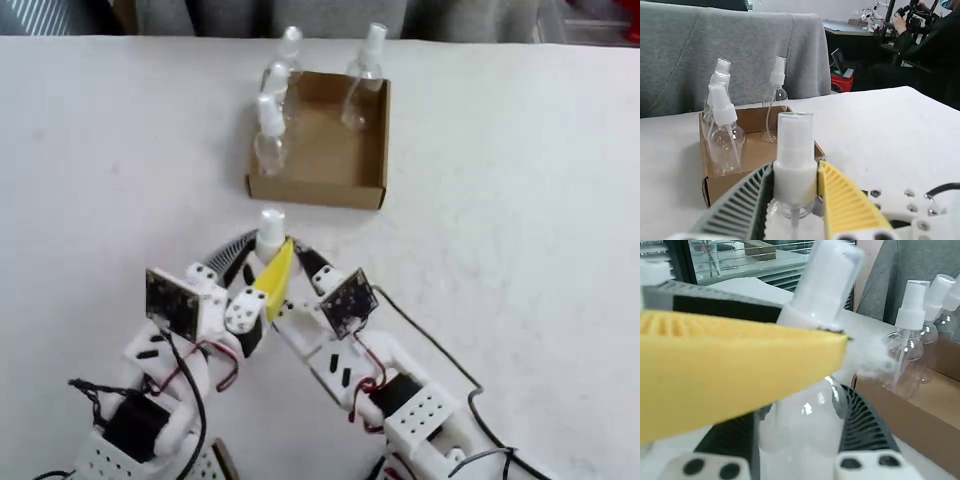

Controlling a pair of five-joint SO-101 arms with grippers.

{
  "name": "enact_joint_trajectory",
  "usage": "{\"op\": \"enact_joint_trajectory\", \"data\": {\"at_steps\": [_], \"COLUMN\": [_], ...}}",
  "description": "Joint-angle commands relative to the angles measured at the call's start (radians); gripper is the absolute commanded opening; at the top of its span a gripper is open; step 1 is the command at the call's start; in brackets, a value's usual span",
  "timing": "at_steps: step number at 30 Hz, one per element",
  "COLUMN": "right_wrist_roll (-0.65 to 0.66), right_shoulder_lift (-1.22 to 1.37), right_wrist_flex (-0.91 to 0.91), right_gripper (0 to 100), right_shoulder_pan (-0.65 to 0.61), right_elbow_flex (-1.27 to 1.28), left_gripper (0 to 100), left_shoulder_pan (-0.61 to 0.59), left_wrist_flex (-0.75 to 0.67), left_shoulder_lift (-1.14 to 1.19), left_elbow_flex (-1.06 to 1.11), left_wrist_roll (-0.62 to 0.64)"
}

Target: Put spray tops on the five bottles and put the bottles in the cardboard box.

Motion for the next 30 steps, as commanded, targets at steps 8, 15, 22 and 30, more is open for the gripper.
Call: {"op": "enact_joint_trajectory", "data": {"at_steps": [8,15,22,30], "right_wrist_roll": [-0.066,-0.066,-0.068,-0.068], "right_shoulder_lift": [-0.004,-0.004,-0.004,-0.004], "right_wrist_flex": [-0.03,-0.03,-0.03,-0.03], "right_gripper": [1.6,1.6,1.6,1.6], "right_shoulder_pan": [0.073,0.077,0.079,0.079], "right_elbow_flex": [-0.015,-0.015,-0.015,-0.015], "left_gripper": [2,2,2,2], "left_shoulder_pan": [0.039,0.039,0.039,0.039], "left_wrist_flex": [-0.091,-0.236,-0.279,-0.233], "left_shoulder_lift": [0.001,0.001,0.001,0.001], "left_elbow_flex": [0.049,0.118,0.147,0.147], "left_wrist_roll": [0.026,0.114,0.112,0.11]}}
